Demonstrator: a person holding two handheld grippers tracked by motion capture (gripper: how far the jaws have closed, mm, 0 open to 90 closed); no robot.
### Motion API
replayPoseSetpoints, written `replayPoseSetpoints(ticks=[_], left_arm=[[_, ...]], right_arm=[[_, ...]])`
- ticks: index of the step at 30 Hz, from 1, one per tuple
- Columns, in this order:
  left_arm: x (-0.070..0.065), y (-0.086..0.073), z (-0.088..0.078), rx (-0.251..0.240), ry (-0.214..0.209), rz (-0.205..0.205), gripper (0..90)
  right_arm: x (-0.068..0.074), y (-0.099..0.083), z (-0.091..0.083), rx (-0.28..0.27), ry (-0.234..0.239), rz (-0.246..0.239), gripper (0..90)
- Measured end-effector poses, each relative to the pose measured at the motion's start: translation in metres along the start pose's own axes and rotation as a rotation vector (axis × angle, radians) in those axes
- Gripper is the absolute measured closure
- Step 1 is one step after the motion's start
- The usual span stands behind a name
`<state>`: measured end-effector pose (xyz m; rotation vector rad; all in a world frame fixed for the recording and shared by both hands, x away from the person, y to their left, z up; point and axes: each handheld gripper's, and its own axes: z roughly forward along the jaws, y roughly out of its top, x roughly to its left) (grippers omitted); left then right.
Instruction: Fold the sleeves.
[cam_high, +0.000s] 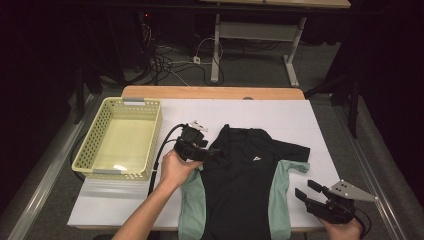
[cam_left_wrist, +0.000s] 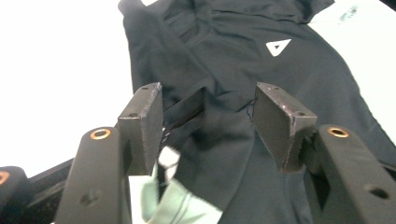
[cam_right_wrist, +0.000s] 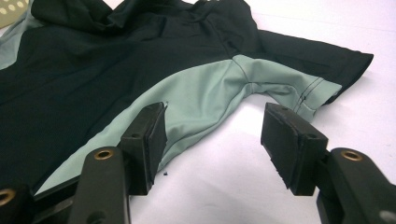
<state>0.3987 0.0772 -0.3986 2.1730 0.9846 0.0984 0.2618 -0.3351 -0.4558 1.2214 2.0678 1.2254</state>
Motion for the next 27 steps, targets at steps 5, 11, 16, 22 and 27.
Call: replayPoseSetpoints(ticks=[5,11,16,22,27], left_arm=[[0.007,-0.007,0.004,0.021,-0.008,-0.023,43.2],[0.009,-0.013,0.013,0.040,-0.075,-0.012,60.8],[0.000,-0.013,0.014,0.052,-0.122,0.035,83.8],[-0.018,-0.025,0.011,0.042,-0.149,0.082,87.4],[-0.034,-0.045,0.008,0.037,-0.147,0.123,87.4]], right_arm=[[0.000,0.000,0.000,0.000,0.000,-0.001,41.1],[0.000,0.000,0.000,0.000,0.001,-0.001,41.2],[0.000,0.000,0.000,-0.002,0.000,0.001,41.2],[0.000,0.000,-0.001,-0.002,0.000,0.002,41.2],[0.000,0.000,-0.001,-0.002,-0.001,0.001,41.2]])
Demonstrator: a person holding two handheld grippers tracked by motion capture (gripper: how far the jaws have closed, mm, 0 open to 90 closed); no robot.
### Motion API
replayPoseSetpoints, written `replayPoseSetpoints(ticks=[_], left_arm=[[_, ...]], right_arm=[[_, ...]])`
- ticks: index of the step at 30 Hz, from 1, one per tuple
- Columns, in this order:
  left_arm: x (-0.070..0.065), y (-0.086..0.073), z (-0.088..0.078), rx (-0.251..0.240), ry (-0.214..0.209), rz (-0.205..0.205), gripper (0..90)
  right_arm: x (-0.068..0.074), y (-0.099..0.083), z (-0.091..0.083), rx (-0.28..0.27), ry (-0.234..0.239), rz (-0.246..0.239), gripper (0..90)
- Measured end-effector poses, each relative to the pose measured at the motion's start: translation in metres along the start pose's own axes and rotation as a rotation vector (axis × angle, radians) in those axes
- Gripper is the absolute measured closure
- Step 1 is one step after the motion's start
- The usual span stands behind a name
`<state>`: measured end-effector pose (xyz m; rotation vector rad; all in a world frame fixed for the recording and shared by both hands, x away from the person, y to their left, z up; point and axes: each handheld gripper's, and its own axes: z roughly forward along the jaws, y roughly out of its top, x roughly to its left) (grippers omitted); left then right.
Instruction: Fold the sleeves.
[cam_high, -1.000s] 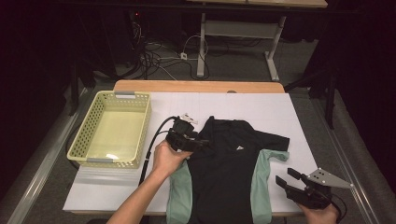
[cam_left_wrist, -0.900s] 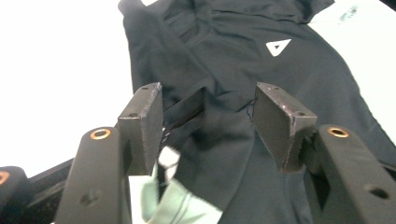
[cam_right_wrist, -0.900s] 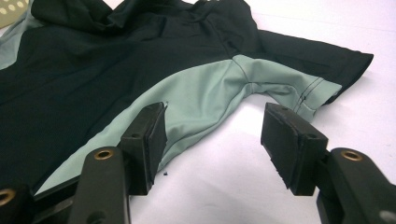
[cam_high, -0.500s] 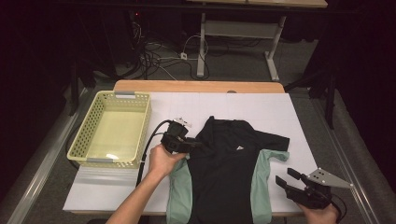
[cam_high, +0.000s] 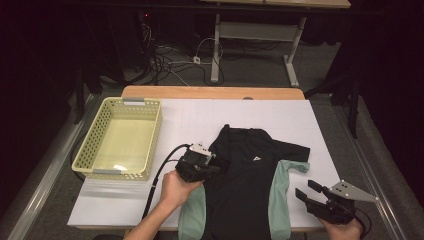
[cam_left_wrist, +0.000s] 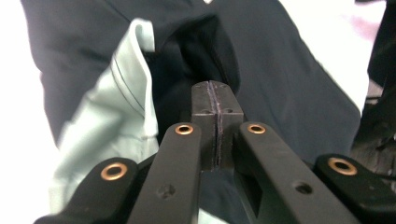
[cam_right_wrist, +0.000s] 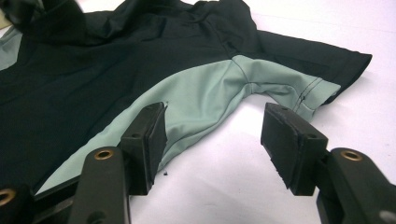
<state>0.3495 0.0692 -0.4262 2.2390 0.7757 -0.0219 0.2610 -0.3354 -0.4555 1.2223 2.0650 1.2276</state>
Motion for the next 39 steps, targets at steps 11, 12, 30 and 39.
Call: replayPoseSetpoints(ticks=[11,12,30,39], left_arm=[[-0.024,-0.039,0.010,0.064,0.027,0.050,87.1],[-0.025,-0.041,0.010,0.070,0.028,0.055,86.9],[-0.010,-0.014,-0.047,-0.135,0.116,-0.031,62.6],[-0.002,-0.021,-0.023,-0.036,0.095,-0.012,78.9]], right_arm=[[0.000,0.000,0.000,0.000,-0.006,0.000,41.2],[0.000,0.000,0.000,0.000,-0.007,0.000,41.2],[0.000,0.000,0.000,-0.001,-0.009,0.000,41.3],[0.000,0.000,0.000,-0.001,-0.008,0.004,41.3]])
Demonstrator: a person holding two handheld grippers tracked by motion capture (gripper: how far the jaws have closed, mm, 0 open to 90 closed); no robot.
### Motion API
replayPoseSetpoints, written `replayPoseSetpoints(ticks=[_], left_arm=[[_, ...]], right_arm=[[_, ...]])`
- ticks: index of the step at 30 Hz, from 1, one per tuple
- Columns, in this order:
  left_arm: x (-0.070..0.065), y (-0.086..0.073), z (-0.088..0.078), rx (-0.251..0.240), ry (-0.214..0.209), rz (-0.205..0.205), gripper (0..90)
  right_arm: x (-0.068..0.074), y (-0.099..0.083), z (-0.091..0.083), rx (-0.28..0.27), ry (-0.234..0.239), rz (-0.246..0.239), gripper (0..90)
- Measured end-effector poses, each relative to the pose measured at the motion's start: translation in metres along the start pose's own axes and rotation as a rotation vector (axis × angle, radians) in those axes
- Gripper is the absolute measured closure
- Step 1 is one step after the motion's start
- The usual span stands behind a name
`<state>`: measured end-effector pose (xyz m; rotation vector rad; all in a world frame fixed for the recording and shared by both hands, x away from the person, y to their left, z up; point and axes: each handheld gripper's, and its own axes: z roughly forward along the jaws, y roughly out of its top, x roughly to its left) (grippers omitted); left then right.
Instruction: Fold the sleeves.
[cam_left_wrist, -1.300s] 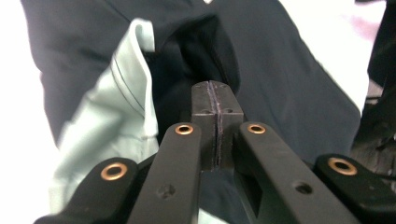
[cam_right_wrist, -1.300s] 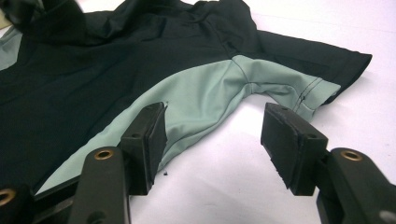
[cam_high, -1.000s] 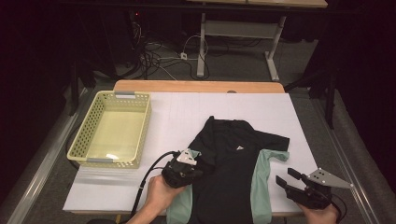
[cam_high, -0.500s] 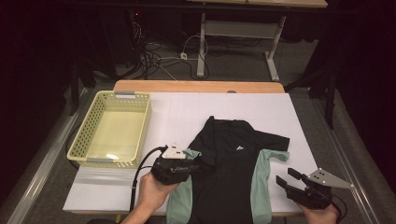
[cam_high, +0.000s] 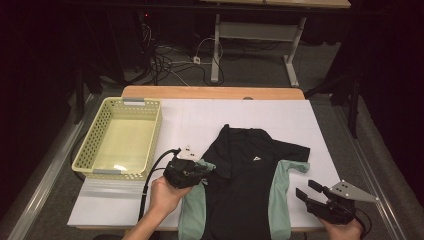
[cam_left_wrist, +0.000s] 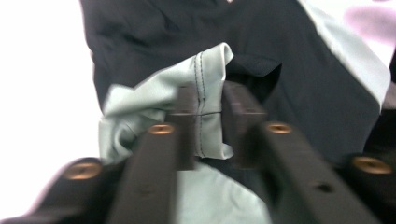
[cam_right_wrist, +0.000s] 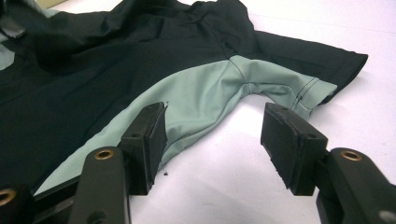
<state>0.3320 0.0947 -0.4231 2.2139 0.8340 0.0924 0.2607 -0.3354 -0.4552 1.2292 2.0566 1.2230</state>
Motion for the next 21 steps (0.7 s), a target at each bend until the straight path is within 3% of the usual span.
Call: replayPoseSetpoints(ticks=[1,5,11,13,18,21], left_arm=[[0.000,-0.003,0.002,0.016,-0.003,0.006,83.6],[-0.003,-0.019,0.007,0.072,-0.010,0.020,85.2],[0.001,-0.032,0.007,0.100,-0.003,0.013,84.5],[0.002,-0.033,0.003,0.078,0.005,0.007,80.2],[-0.004,-0.030,-0.012,-0.033,0.040,0.002,50.9],[-0.004,-0.024,-0.022,-0.084,0.047,0.005,47.4]], right_arm=[[0.000,0.000,0.000,0.000,0.000,0.000,41.3],[0.000,0.000,0.000,-0.001,-0.003,-0.001,41.3],[-0.001,0.002,0.001,0.002,-0.002,0.008,42.1],[-0.002,0.005,0.000,0.001,0.002,0.019,42.4],[-0.009,0.019,0.002,0.004,-0.020,0.026,43.5],[-0.015,0.026,0.008,0.014,-0.048,0.031,44.3]])
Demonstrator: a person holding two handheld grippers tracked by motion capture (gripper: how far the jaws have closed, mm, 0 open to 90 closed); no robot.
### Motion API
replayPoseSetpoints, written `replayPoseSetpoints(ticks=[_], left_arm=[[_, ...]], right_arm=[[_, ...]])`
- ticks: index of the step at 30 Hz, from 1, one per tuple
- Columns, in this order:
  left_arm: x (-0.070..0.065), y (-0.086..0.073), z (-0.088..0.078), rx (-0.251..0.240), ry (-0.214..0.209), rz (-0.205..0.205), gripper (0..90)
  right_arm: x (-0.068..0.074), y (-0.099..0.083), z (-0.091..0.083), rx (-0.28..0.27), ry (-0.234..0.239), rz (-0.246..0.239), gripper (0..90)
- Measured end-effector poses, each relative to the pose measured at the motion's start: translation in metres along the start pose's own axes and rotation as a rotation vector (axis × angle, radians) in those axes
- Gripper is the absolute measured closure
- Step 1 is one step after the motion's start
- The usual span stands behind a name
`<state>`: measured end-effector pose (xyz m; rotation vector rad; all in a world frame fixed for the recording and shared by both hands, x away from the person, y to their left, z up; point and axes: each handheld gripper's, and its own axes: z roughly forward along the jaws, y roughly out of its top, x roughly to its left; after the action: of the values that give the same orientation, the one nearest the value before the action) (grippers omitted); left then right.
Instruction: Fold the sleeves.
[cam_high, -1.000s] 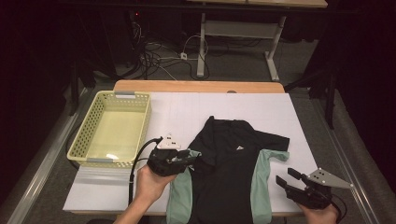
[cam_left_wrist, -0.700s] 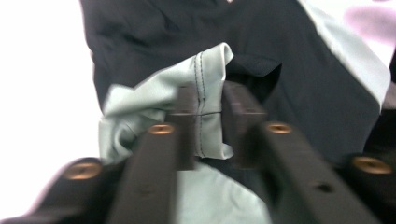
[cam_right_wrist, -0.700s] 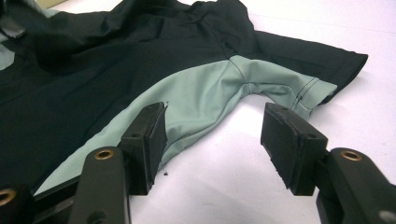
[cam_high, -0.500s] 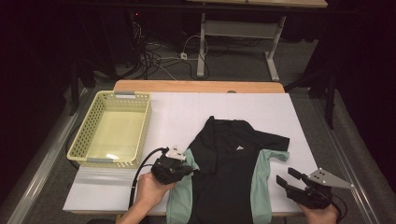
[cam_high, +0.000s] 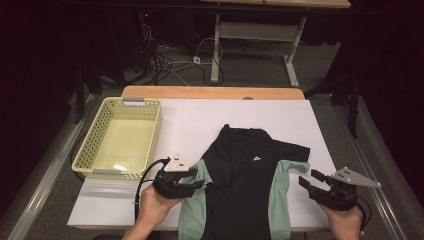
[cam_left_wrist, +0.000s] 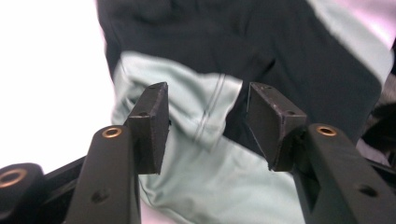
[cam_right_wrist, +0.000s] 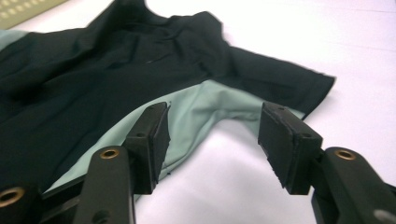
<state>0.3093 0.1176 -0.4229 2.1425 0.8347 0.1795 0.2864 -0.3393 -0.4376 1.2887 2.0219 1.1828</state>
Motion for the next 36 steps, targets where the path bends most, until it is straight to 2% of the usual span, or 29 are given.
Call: replayPoseSetpoints(ticks=[2,3,5,7,10,13,15,20,23,27,32,36], left_arm=[[0.002,0.002,-0.001,-0.013,-0.001,-0.009,46.3],[0.007,0.005,0.001,-0.021,0.013,-0.025,45.9],[0.014,0.006,0.007,-0.010,0.027,-0.046,45.8],[0.016,0.007,0.010,-0.002,0.037,-0.047,45.6],[0.022,0.006,0.022,0.029,0.076,-0.044,43.4],[0.024,0.004,0.027,0.040,0.079,-0.050,42.5],[0.025,0.000,0.034,0.071,0.090,-0.039,42.1],[0.027,-0.005,0.039,0.090,0.084,-0.042,41.2],[0.030,-0.008,0.040,0.087,0.080,-0.055,40.8],[0.032,-0.010,0.040,0.091,0.087,-0.056,40.5],[0.033,-0.011,0.040,0.084,0.083,-0.061,40.3],[0.034,-0.011,0.039,0.066,0.070,-0.076,40.3]], right_arm=[[-0.005,0.006,0.004,0.007,-0.015,0.006,46.2],[-0.008,0.009,0.007,0.009,-0.018,0.013,47.2],[-0.014,0.017,0.012,0.021,-0.027,0.022,48.7],[-0.018,0.021,0.016,0.029,-0.033,0.032,49.4],[-0.030,0.033,0.029,0.058,-0.060,0.052,50.2],[-0.036,0.037,0.037,0.071,-0.070,0.061,50.2],[-0.043,0.041,0.050,0.109,-0.085,0.066,50.3],[-0.056,0.046,0.071,0.149,-0.106,0.126,49.8],[-0.063,0.048,0.082,0.154,-0.094,0.177,48.3],[-0.066,0.049,0.093,0.192,-0.133,0.177,46.9],[-0.073,0.048,0.097,0.233,-0.167,0.196,44.5],[-0.080,0.043,0.101,0.257,-0.158,0.234,42.6]])
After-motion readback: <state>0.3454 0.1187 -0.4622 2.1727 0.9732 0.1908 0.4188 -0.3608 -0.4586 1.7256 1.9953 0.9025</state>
